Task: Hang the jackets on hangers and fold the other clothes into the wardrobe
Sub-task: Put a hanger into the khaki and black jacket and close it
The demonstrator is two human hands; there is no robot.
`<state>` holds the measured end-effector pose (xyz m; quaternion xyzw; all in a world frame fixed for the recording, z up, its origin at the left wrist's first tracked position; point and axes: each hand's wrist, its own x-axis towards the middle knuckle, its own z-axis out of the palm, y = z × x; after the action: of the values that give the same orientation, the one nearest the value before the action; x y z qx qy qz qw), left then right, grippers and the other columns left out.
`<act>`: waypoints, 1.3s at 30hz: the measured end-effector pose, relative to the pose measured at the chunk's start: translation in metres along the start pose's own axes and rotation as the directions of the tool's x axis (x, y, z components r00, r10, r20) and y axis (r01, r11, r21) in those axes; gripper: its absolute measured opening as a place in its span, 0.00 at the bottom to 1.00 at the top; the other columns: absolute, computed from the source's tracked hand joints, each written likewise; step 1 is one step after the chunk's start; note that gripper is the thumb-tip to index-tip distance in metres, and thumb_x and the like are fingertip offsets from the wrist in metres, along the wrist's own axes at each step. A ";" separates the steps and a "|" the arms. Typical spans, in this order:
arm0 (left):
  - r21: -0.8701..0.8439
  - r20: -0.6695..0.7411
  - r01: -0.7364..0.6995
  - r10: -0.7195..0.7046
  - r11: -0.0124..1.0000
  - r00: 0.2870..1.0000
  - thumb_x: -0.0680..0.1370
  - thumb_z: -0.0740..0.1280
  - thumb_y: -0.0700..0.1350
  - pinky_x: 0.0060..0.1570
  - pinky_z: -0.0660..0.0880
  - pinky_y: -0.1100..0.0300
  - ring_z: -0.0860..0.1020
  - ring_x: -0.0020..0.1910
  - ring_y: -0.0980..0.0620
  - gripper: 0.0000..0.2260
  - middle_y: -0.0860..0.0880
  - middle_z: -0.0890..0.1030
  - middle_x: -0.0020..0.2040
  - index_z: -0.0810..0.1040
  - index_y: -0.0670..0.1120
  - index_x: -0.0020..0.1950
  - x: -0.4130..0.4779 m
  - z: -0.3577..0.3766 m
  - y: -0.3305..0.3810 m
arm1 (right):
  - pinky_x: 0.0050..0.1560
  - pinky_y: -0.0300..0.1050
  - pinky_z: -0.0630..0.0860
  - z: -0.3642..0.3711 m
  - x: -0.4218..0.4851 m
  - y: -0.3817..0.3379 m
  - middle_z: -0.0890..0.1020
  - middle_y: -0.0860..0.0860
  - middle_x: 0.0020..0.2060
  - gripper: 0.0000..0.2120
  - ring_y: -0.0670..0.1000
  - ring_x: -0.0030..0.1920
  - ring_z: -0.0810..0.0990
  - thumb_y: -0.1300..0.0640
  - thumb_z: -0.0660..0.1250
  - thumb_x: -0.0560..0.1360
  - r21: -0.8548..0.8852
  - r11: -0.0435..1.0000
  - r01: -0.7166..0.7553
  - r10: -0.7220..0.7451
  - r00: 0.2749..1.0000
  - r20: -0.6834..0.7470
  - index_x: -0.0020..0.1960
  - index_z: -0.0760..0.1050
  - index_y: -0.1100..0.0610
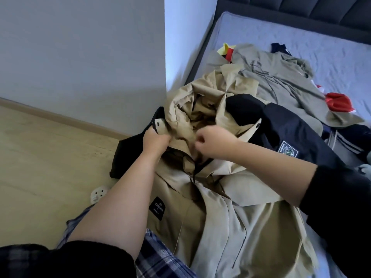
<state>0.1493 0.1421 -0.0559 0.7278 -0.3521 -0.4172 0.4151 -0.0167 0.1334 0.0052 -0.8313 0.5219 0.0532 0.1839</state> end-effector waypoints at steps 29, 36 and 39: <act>0.373 0.027 -0.187 0.191 0.909 0.981 0.70 0.74 0.55 0.61 0.69 0.48 0.65 0.72 0.43 0.50 0.44 0.58 0.77 0.41 0.50 0.79 0.006 -0.003 -0.007 | 0.47 0.44 0.73 -0.016 -0.011 0.030 0.80 0.49 0.44 0.12 0.52 0.49 0.78 0.47 0.63 0.74 0.160 0.985 -0.070 0.085 0.992 -0.090 0.52 0.76 0.53; 0.793 0.212 -0.458 0.523 0.401 0.826 0.73 0.67 0.44 0.66 0.60 0.47 0.60 0.71 0.43 0.23 0.48 0.63 0.74 0.71 0.51 0.69 0.004 0.004 -0.018 | 0.39 0.43 0.69 -0.016 -0.021 0.025 0.76 0.53 0.34 0.14 0.55 0.38 0.74 0.48 0.63 0.77 -0.247 0.965 0.092 0.056 0.844 0.533 0.39 0.75 0.58; 0.763 0.329 -0.518 0.457 0.387 0.826 0.74 0.67 0.45 0.73 0.50 0.45 0.50 0.76 0.45 0.16 0.50 0.57 0.77 0.78 0.49 0.62 0.008 0.005 -0.020 | 0.38 0.44 0.68 -0.023 0.003 0.029 0.74 0.54 0.32 0.16 0.57 0.38 0.73 0.52 0.61 0.78 -0.007 1.000 0.004 -0.004 1.000 0.023 0.35 0.72 0.59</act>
<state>0.1514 0.1416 -0.0781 0.6840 -0.7156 -0.0838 0.1144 -0.0434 0.1110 0.0182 -0.8324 0.5177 0.0643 0.1870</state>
